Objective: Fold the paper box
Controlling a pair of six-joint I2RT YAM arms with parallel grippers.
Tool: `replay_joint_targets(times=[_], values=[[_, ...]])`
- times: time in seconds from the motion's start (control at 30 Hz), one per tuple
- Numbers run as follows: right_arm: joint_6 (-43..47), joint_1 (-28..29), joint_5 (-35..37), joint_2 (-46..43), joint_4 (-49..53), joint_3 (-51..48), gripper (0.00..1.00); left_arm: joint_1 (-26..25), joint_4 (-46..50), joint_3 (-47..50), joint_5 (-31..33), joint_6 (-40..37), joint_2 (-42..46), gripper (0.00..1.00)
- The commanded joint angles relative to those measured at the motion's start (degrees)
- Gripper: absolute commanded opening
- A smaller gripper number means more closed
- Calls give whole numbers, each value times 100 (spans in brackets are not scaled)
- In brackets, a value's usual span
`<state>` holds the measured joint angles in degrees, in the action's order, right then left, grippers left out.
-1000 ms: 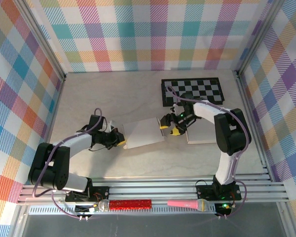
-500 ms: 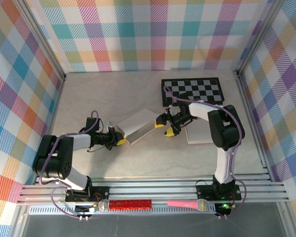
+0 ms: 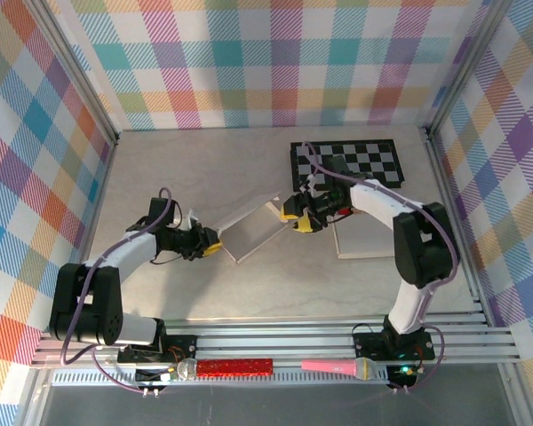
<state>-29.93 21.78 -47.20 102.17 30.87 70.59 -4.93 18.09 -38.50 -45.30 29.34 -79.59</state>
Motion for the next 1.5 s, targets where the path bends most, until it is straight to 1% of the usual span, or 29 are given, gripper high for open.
replay_joint_targets(times=[0.0,0.1,0.2,0.33,0.4,0.47,0.57,0.6,0.67,0.77,0.83,0.9,1.0,1.13,1.37,1.47], values=[[-411,19,-125,-433,-65,-237,62,47,307,20,42,-167,-204,17],[-1029,69,-14,-715,-371,-168,63,31,292,3,63,-140,-206,15],[-1749,204,207,-774,-660,121,63,17,363,-47,75,-155,-204,13],[-2086,347,1116,-693,-94,819,62,9,646,-87,306,-161,17,13],[-1908,302,1528,-642,169,1106,62,-21,854,-73,584,-27,354,21],[-1585,268,1843,-446,451,1492,61,-75,989,-26,821,233,803,25],[-1160,154,1868,143,978,2315,59,-145,1321,-121,1229,725,1562,30],[-1033,142,1842,383,1128,2599,59,-172,1439,-199,1365,938,1795,34],[-771,133,1766,866,1503,3154,59,-192,1724,-442,1619,1302,2010,38],[-517,141,1685,1428,1762,3693,57,-197,2049,-861,1976,1689,1875,43],[-456,133,1716,1655,1799,3831,57,-194,1884,-1034,2037,1956,1645,44],[-430,133,1610,1893,1808,3962,57,-196,1393,-1063,1953,2338,1364,44],[-460,160,1253,2170,1751,4053,57,-232,739,-1088,1855,2749,964,44],[-379,225,1081,2412,1767,4137,55,-345,644,-1273,1850,2761,562,44],[-310,325,862,2595,1713,4064,52,-439,148,-1071,1652,2894,152,44],[-279,385,818,2598,1677,4001,48,-491,19,-1085,1665,2911,44,43]])
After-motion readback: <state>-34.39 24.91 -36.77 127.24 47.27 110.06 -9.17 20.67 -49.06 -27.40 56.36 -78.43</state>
